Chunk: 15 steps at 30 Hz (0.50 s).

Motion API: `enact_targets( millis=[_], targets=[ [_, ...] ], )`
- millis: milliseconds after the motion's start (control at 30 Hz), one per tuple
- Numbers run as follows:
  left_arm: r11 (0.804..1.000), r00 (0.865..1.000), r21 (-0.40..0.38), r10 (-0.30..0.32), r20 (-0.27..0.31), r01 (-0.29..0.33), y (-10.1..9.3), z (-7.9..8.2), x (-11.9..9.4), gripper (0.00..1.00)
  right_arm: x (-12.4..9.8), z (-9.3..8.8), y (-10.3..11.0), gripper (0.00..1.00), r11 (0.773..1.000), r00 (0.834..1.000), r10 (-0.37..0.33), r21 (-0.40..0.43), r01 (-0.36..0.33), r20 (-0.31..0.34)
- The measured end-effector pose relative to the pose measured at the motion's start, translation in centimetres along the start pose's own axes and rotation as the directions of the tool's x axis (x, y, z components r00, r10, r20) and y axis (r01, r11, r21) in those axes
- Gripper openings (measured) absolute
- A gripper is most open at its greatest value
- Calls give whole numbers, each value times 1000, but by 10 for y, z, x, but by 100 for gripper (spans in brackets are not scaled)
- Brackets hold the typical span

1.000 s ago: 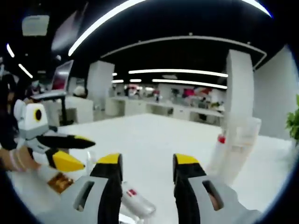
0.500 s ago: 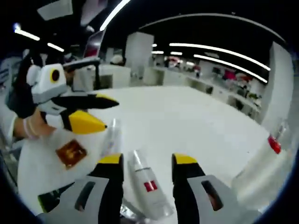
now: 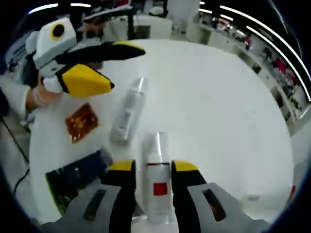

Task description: Arrange the skincare products in the storage area until every visible bottle or jar stands upright without overlapping.

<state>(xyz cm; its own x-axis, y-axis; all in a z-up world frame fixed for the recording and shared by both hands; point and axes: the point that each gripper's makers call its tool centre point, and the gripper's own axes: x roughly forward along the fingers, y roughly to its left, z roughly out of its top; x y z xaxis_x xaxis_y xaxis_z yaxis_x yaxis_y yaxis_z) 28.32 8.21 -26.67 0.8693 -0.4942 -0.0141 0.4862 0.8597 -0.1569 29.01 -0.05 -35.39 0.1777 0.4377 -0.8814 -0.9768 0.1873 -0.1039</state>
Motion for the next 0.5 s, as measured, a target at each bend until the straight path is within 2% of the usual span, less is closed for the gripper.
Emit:
enact_targets(
  millis=[33, 67, 100, 200, 233, 333, 400, 500],
  targets=[
    [1000, 1000, 1, 5, 1, -5, 1, 0, 0, 49, 2, -5, 0, 26, 1000, 998, 13, -13, -13, -57],
    [1000, 1000, 2, 8, 2, -8, 2, 0, 0, 49, 3, -8, -1, 24, 1000, 996, 17, -24, -19, -86],
    [1000, 1000, 3, 11, 2, -11, 3, 0, 0, 49, 4, -3, -1, 23, 1000, 997, 16, -8, -17, -71],
    [1000, 1000, -4, 16, 5, -16, 6, 1, 0, 49, 9, -6, -1, 22, 999, 990, 31, -31, -35, -134],
    [1000, 1000, -8, 17, 8, -17, 6, 2, 0, 49, 9, -3, -1, 22, 999, 990, 36, -27, -40, -137],
    [1000, 1000, -13, 20, 16, -20, 7, 4, -1, 49, 10, -5, 2, 19, 998, 978, 56, -26, -63, -202],
    [1000, 1000, -14, 21, 19, -21, 7, 4, -1, 49, 11, -4, 1, 19, 998, 971, 50, -13, -54, -233],
    [1000, 999, -19, 25, 20, -24, 9, 4, -2, 49, 9, -1, -1, 19, 999, 974, 38, -2, -40, -222]
  ],
)
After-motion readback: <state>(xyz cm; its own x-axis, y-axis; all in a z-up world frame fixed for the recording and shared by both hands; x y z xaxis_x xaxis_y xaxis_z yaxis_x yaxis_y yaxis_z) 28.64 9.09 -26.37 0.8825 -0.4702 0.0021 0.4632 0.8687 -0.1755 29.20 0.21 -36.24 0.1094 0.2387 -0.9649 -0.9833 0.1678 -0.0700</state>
